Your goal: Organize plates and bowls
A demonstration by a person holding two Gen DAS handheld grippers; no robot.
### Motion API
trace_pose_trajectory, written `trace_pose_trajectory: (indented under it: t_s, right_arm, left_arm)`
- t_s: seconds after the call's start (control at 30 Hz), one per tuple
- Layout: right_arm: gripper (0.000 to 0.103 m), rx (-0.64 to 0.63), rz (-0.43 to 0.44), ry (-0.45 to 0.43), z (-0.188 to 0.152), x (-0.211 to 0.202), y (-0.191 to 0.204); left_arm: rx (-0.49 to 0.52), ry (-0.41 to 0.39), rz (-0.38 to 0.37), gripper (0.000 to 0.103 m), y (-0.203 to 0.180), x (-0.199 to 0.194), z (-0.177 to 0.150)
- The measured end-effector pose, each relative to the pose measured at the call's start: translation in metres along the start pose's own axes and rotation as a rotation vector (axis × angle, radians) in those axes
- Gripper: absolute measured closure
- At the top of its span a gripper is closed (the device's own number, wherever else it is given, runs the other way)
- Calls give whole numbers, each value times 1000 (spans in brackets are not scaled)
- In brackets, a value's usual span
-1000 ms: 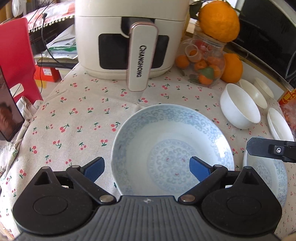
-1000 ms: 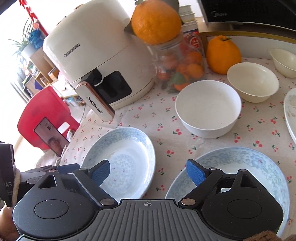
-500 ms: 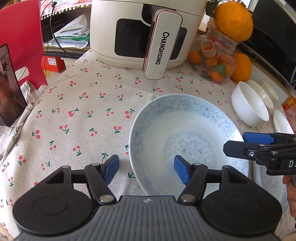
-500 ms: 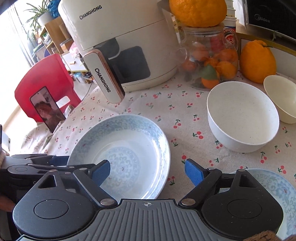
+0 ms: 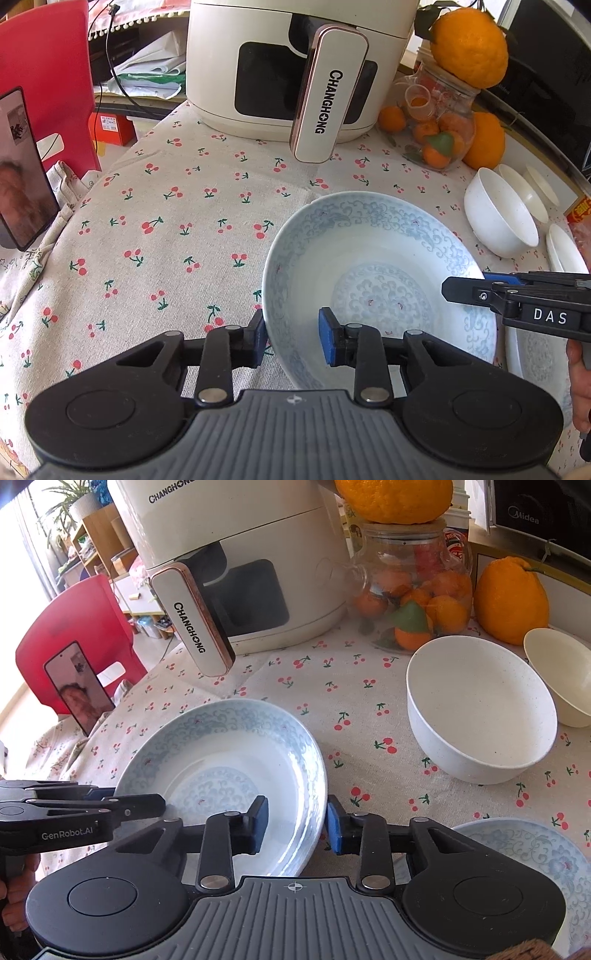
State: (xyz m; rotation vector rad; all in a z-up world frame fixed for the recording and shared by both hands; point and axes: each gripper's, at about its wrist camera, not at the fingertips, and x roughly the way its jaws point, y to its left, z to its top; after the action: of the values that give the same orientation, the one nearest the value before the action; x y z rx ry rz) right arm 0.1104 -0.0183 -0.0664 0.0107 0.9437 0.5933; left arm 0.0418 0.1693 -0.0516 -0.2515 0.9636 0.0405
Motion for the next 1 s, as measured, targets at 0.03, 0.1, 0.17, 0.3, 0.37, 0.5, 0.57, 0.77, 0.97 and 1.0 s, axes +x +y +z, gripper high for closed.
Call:
trace_pose_trajectory:
  t_s: [0.03,0.1,0.17,0.3,0.37,0.5,0.57,0.77,0.97,1.0]
  right_arm:
    - [74,6,-3,-3,0,-1,-1]
    - [75,11,-14,-9,-1,-3,-1]
    - [75,16,-24,-19,-1,-6,-1]
    - [75,33,-18,-57,0,-18,-4]
    - [75,45,-12,-76,2,-25,-5]
    - [75,60,-9,-102,3,-38,-7]
    - [75,65,-12,-108,1,-45,-9]
    - [75,67,-17,-122,-8,-70,-18]
    - [75,96,-35,-160,-19,-99,-35]
    - [75,104,-38,-165,-21,-104,-38]
  left_arm:
    - [-5,-1,-1,79,0,0,0]
    - [-14,-2,-5,82,0,-1,1]
    - [-21,-8,-11,82,-1,-2,1]
    - [-24,-24,-19,82,-4,-7,4]
    - [-35,-27,-28,82,-5,-10,6]
    - [-41,-34,-48,82,-10,-17,8]
    - [-36,-36,-57,82,-13,-21,7]
    - [-24,-25,-108,82,-28,-27,5]
    - [9,-8,-170,83,-52,-30,1]
    - [16,-4,-179,83,-56,-30,0]
